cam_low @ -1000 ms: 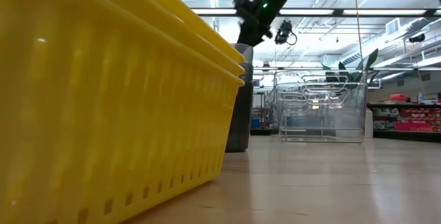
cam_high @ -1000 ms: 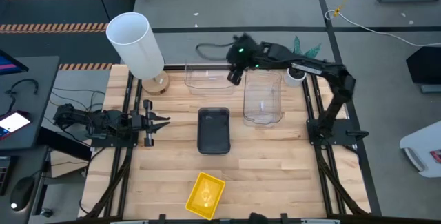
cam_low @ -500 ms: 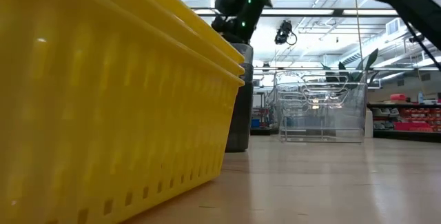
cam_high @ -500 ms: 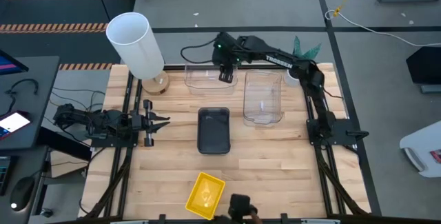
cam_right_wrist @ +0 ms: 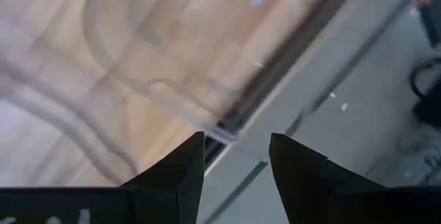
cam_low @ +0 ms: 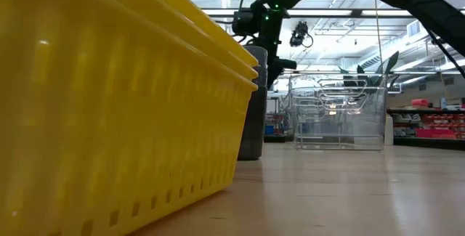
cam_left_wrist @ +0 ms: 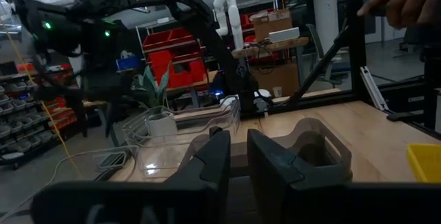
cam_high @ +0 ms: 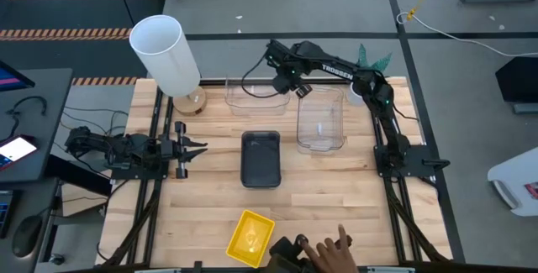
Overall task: Stack baskets by color
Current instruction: Stack the left transparent bin on top of the transparent bin
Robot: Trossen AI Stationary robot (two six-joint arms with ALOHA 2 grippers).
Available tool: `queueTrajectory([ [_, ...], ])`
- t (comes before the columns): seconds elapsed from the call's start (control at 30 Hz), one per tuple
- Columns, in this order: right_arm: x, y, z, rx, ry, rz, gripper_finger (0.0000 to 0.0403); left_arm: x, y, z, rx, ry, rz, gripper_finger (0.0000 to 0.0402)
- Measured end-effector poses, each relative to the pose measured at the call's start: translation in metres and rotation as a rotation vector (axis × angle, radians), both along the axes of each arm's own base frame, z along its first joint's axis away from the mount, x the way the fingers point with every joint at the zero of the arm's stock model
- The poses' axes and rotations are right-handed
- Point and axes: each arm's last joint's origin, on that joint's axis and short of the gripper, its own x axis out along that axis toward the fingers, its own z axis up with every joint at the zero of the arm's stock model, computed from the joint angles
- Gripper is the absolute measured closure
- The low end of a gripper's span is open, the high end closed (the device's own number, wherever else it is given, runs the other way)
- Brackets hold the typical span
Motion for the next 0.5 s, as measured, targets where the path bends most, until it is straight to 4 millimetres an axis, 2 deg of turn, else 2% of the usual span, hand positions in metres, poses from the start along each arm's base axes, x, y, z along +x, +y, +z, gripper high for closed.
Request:
queueTrajectory([
  [0.1, -0.002, 0.003, -0.004, -0.03, 0.088, 0.058, 0.0235, 0.0, 0.0, 0.0, 0.0, 0.0, 0.0, 0.0342],
  [0.37, 0.005, 0.015, -0.004, -0.056, 0.124, 0.178, 0.0238, 0.0, 0.0, 0.0, 0.0, 0.0, 0.0, 0.035],
  [0.5, 0.005, 0.02, -0.018, -0.048, 0.184, 0.223, 0.0238, 0.0, 0.0, 0.0, 0.0, 0.0, 0.0, 0.0344],
])
